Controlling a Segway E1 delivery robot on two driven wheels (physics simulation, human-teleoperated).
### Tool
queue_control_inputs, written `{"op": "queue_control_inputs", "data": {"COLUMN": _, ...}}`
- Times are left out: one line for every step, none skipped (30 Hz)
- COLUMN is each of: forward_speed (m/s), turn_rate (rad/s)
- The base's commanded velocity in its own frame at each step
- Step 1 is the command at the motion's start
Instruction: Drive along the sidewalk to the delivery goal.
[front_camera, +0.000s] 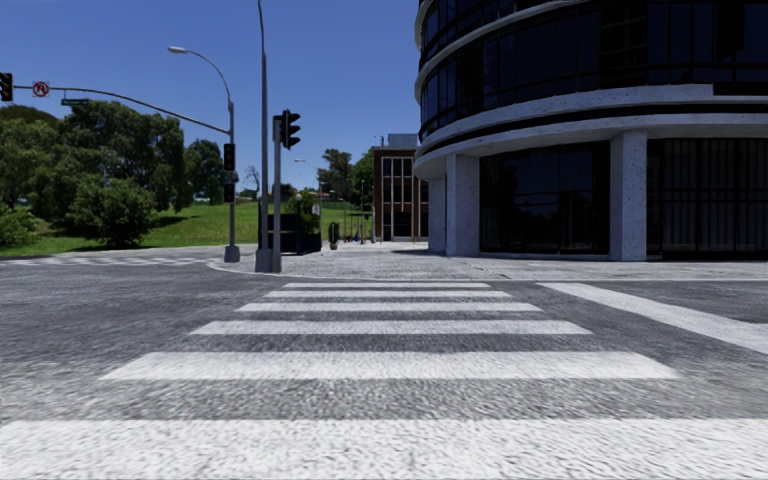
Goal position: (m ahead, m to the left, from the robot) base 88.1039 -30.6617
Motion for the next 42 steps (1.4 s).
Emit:
{"op": "queue_control_inputs", "data": {"forward_speed": 2.0, "turn_rate": 0.0}}
{"op": "queue_control_inputs", "data": {"forward_speed": 2.0, "turn_rate": 0.0}}
{"op": "queue_control_inputs", "data": {"forward_speed": 2.0, "turn_rate": 0.0}}
{"op": "queue_control_inputs", "data": {"forward_speed": 2.0, "turn_rate": 0.0}}
{"op": "queue_control_inputs", "data": {"forward_speed": 2.0, "turn_rate": 0.0}}
{"op": "queue_control_inputs", "data": {"forward_speed": 2.0, "turn_rate": 0.0}}
{"op": "queue_control_inputs", "data": {"forward_speed": 2.0, "turn_rate": 0.0}}
{"op": "queue_control_inputs", "data": {"forward_speed": 2.0, "turn_rate": 0.0}}
{"op": "queue_control_inputs", "data": {"forward_speed": 2.0, "turn_rate": 0.0}}
{"op": "queue_control_inputs", "data": {"forward_speed": 2.0, "turn_rate": 0.0}}
{"op": "queue_control_inputs", "data": {"forward_speed": 2.0, "turn_rate": 0.0}}
{"op": "queue_control_inputs", "data": {"forward_speed": 2.0, "turn_rate": 0.0}}
{"op": "queue_control_inputs", "data": {"forward_speed": 2.0, "turn_rate": 0.0}}
{"op": "queue_control_inputs", "data": {"forward_speed": 2.0, "turn_rate": 0.0}}
{"op": "queue_control_inputs", "data": {"forward_speed": 2.0, "turn_rate": 0.0}}
{"op": "queue_control_inputs", "data": {"forward_speed": 2.0, "turn_rate": 0.0}}
{"op": "queue_control_inputs", "data": {"forward_speed": 2.0, "turn_rate": 0.0}}
{"op": "queue_control_inputs", "data": {"forward_speed": 2.0, "turn_rate": 0.0}}
{"op": "queue_control_inputs", "data": {"forward_speed": 2.0, "turn_rate": 0.0}}
{"op": "queue_control_inputs", "data": {"forward_speed": 2.0, "turn_rate": 0.0}}
{"op": "queue_control_inputs", "data": {"forward_speed": 2.0, "turn_rate": 0.0}}
{"op": "queue_control_inputs", "data": {"forward_speed": 2.0, "turn_rate": 0.0}}
{"op": "queue_control_inputs", "data": {"forward_speed": 2.0, "turn_rate": 0.0}}
{"op": "queue_control_inputs", "data": {"forward_speed": 2.0, "turn_rate": 0.0}}
{"op": "queue_control_inputs", "data": {"forward_speed": 2.0, "turn_rate": 0.0}}
{"op": "queue_control_inputs", "data": {"forward_speed": 2.0, "turn_rate": 0.0}}
{"op": "queue_control_inputs", "data": {"forward_speed": 2.0, "turn_rate": 0.0}}
{"op": "queue_control_inputs", "data": {"forward_speed": 2.0, "turn_rate": 0.0}}
{"op": "queue_control_inputs", "data": {"forward_speed": 2.0, "turn_rate": 0.0}}
{"op": "queue_control_inputs", "data": {"forward_speed": 2.0, "turn_rate": 0.0}}
{"op": "queue_control_inputs", "data": {"forward_speed": 2.0, "turn_rate": 0.0}}
{"op": "queue_control_inputs", "data": {"forward_speed": 2.0, "turn_rate": 0.0}}
{"op": "queue_control_inputs", "data": {"forward_speed": 2.0, "turn_rate": 0.0}}
{"op": "queue_control_inputs", "data": {"forward_speed": 2.0, "turn_rate": 0.0}}
{"op": "queue_control_inputs", "data": {"forward_speed": 2.0, "turn_rate": 0.0}}
{"op": "queue_control_inputs", "data": {"forward_speed": 2.0, "turn_rate": 0.0}}
{"op": "queue_control_inputs", "data": {"forward_speed": 2.0, "turn_rate": 0.0}}
{"op": "queue_control_inputs", "data": {"forward_speed": 2.0, "turn_rate": 0.0}}
{"op": "queue_control_inputs", "data": {"forward_speed": 2.0, "turn_rate": 0.0}}
{"op": "queue_control_inputs", "data": {"forward_speed": 2.0, "turn_rate": 0.0}}
{"op": "queue_control_inputs", "data": {"forward_speed": 2.0, "turn_rate": 0.0}}
{"op": "queue_control_inputs", "data": {"forward_speed": 2.0, "turn_rate": 0.0}}
